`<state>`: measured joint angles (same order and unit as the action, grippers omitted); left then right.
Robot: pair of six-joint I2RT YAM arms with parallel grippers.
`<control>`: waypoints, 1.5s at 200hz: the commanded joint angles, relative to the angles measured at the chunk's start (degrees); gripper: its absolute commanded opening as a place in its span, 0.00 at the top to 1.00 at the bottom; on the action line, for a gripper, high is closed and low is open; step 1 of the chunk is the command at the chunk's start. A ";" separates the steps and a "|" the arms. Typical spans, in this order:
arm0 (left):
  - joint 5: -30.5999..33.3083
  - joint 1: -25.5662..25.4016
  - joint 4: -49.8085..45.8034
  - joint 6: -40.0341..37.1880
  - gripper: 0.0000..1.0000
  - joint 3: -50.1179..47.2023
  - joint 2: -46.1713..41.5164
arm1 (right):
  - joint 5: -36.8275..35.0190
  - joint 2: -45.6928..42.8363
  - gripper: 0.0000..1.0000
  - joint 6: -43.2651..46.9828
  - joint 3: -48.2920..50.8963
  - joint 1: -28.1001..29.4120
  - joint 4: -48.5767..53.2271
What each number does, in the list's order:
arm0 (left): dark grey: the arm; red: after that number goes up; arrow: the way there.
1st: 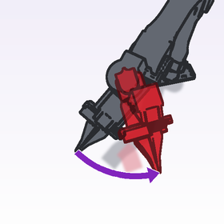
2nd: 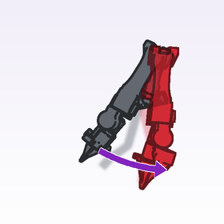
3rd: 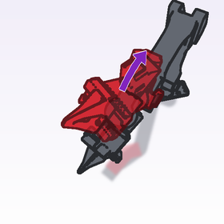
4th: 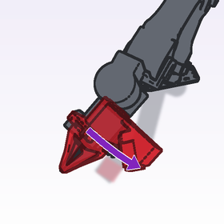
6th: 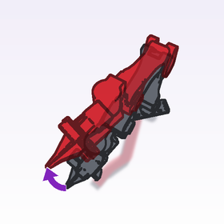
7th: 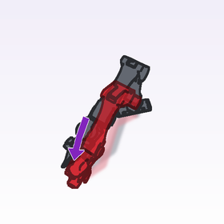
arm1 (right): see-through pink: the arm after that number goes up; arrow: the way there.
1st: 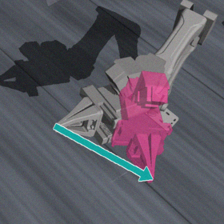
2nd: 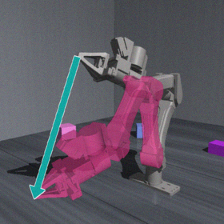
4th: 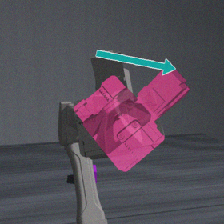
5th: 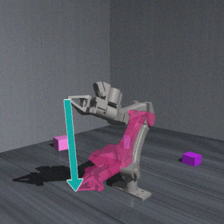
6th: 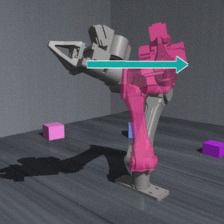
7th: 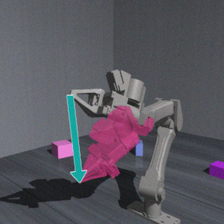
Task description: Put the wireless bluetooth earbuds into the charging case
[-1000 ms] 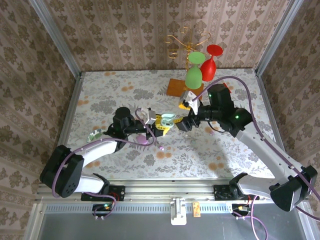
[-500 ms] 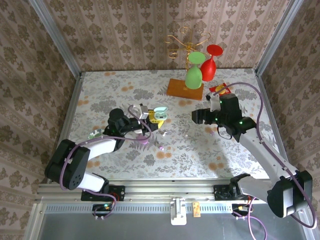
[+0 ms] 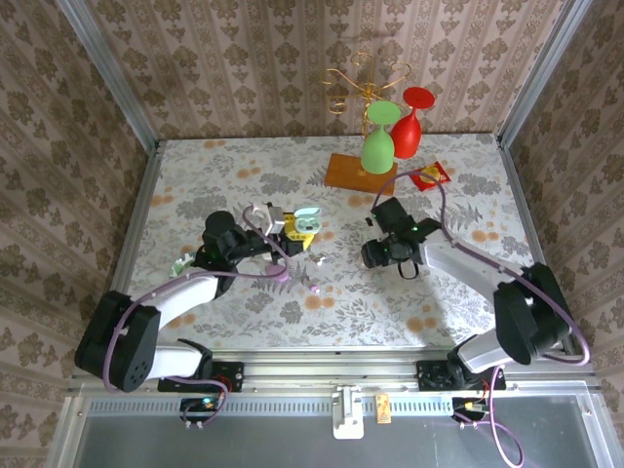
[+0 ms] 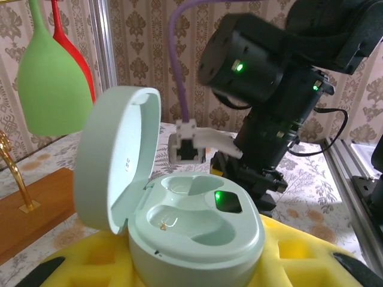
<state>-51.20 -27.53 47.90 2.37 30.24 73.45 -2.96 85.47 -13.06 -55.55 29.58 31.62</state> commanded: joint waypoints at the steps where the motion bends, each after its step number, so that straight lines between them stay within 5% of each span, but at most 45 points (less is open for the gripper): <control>1: 1.28 0.47 -6.68 -5.40 0.76 -0.13 -3.40 | -8.78 4.08 0.52 2.09 -3.80 2.96 8.18; 146: 2.07 0.47 -9.56 -7.26 0.76 -0.18 -5.91 | -19.02 19.97 0.71 4.67 -12.47 10.01 17.95; 300: 2.30 0.56 -10.06 -7.68 0.76 -0.44 -5.95 | -14.49 17.67 0.63 4.89 -10.06 11.01 18.15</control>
<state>-48.75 -27.22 38.54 -4.16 30.24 68.71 -19.70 105.82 -8.69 -67.00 40.21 48.45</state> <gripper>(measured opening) 0.353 0.374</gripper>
